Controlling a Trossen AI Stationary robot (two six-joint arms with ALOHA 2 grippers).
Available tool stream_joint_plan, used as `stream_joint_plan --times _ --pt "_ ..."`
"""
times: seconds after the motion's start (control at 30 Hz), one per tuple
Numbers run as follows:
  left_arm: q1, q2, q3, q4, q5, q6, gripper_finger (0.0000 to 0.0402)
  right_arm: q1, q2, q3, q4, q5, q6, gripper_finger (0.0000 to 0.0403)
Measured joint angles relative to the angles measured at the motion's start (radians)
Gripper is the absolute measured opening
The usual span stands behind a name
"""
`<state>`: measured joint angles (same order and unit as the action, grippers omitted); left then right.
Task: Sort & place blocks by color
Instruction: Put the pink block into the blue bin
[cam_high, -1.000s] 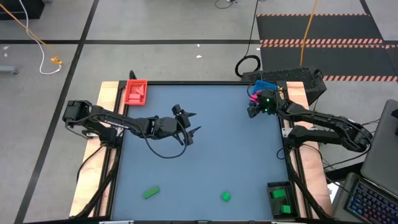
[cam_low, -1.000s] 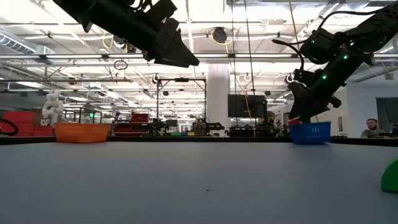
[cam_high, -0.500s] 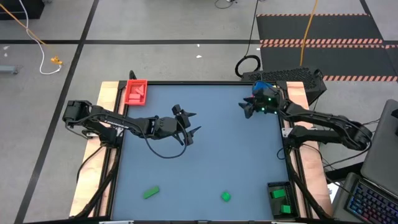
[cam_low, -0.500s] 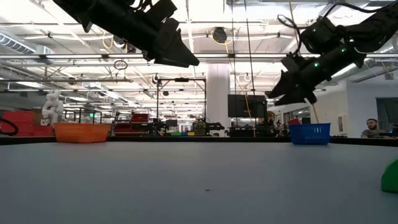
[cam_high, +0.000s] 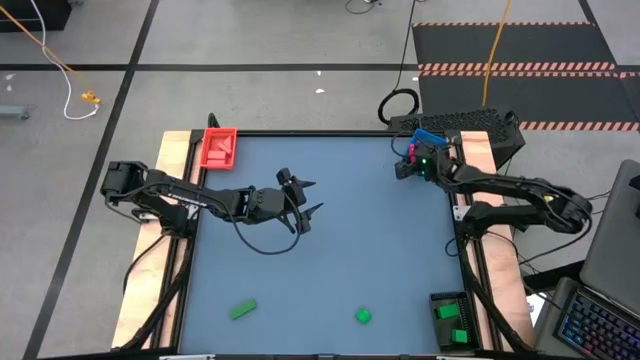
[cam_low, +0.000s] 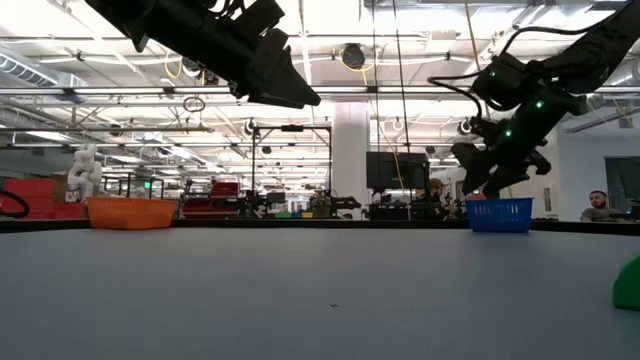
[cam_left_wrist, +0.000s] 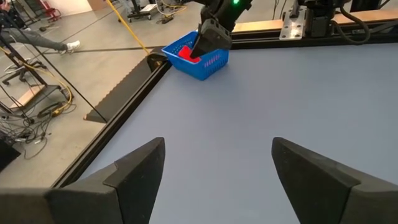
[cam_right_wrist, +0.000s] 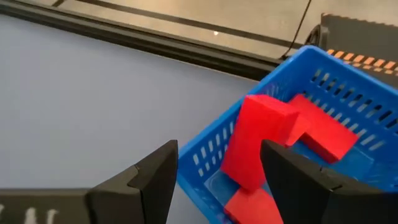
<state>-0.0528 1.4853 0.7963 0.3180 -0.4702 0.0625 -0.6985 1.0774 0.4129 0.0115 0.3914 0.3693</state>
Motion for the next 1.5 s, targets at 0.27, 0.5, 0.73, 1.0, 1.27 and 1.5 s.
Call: stream_joint_plan --times 0.27,0.5,0.73,1.0,1.27,1.5 --pt "0.000 0.000 0.000 0.000 0.000 0.003 0.0294 0.000 -0.054 0.000 0.044 -0.001 -0.055 0.0221" --pt "0.000 0.000 0.000 0.000 0.000 0.001 0.0294 -0.015 -0.066 0.000 0.049 0.135 -0.134 0.0221" --pt "0.000 0.000 0.000 0.002 0.000 -0.005 0.0294 -0.078 -0.048 0.000 0.059 0.153 -0.191 0.0221" --pt "0.000 0.000 0.000 0.024 0.000 -0.006 0.0294 -0.115 0.075 0.000 0.071 -0.007 -0.188 0.0221" --pt "0.000 0.000 0.000 0.024 0.000 -0.001 0.0294 -0.112 0.096 0.001 -0.074 0.050 -0.148 0.0221" --pt "0.000 0.000 0.000 0.022 0.000 -0.002 0.0294 -0.082 -0.081 -0.001 -0.078 -0.005 -0.187 0.0221"
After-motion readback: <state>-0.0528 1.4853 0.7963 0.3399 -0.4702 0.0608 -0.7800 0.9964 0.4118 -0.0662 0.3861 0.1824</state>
